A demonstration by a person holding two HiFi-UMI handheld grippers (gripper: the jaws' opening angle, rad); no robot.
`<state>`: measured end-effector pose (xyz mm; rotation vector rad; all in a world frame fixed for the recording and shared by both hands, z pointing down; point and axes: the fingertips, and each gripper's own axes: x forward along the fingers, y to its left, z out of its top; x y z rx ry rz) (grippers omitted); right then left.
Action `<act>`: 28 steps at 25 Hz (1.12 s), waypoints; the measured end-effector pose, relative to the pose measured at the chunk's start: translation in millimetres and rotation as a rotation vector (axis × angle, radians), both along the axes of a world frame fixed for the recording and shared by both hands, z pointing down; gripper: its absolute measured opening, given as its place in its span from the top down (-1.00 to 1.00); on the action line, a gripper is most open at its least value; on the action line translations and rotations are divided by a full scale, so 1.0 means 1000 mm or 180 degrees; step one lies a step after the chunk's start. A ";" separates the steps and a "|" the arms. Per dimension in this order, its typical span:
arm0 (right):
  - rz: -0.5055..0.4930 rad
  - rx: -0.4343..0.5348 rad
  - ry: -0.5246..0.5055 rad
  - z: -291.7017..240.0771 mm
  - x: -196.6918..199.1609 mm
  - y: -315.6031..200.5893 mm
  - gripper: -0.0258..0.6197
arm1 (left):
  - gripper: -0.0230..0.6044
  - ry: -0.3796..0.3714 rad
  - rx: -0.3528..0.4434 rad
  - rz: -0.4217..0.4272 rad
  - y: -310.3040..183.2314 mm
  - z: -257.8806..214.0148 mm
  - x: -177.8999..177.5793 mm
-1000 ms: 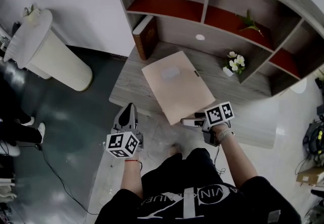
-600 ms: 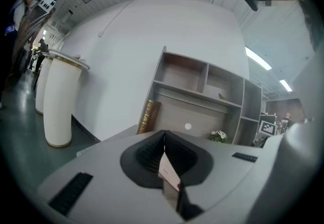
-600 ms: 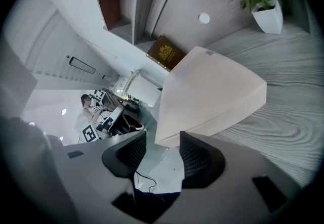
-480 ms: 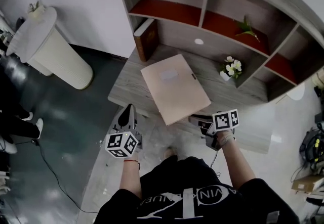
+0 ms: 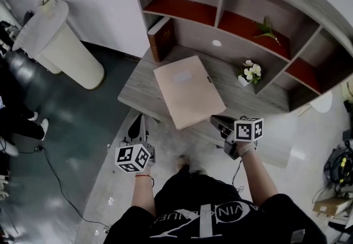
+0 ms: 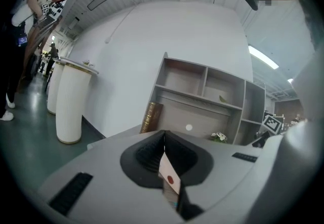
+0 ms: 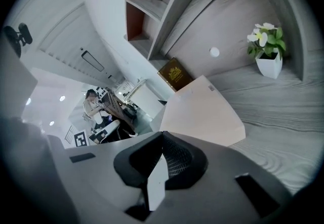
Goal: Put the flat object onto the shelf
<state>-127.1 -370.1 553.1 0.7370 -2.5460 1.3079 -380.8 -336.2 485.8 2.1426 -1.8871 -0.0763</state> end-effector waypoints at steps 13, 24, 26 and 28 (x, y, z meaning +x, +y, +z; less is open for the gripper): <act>0.0261 0.0855 0.0093 -0.042 0.039 -0.012 0.89 | 0.91 -0.0122 0.0111 -0.0181 0.034 -0.020 0.014; 0.0309 0.1547 0.0203 -0.080 0.049 -0.012 0.89 | 0.91 -0.0234 0.0253 -0.0278 0.049 -0.045 0.014; 0.0326 0.1686 0.0208 -0.088 0.050 -0.012 0.89 | 0.91 -0.0258 0.0295 -0.0299 0.051 -0.052 0.011; 0.0351 0.1788 0.0182 -0.097 0.050 -0.013 0.89 | 0.91 -0.0289 0.0335 -0.0328 0.053 -0.058 0.008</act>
